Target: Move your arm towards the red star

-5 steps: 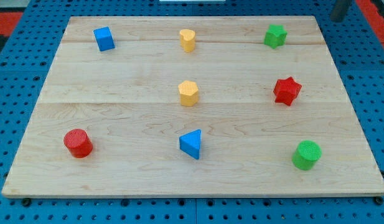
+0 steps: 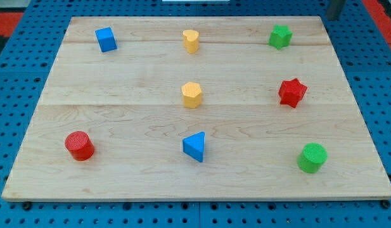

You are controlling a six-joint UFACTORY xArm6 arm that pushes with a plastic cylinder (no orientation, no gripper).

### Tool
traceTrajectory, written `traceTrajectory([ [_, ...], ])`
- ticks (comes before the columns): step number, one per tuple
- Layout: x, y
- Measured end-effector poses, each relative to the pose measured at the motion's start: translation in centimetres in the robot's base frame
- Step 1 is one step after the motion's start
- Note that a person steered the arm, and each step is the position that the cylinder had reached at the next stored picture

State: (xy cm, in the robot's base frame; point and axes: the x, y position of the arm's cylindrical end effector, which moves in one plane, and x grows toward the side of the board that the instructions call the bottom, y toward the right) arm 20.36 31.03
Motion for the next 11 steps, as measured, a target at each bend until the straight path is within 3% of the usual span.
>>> traceTrajectory([
  [4, 20.9, 0.4],
  [8, 21.6, -3.7],
  [11, 28.5, -7.7],
])
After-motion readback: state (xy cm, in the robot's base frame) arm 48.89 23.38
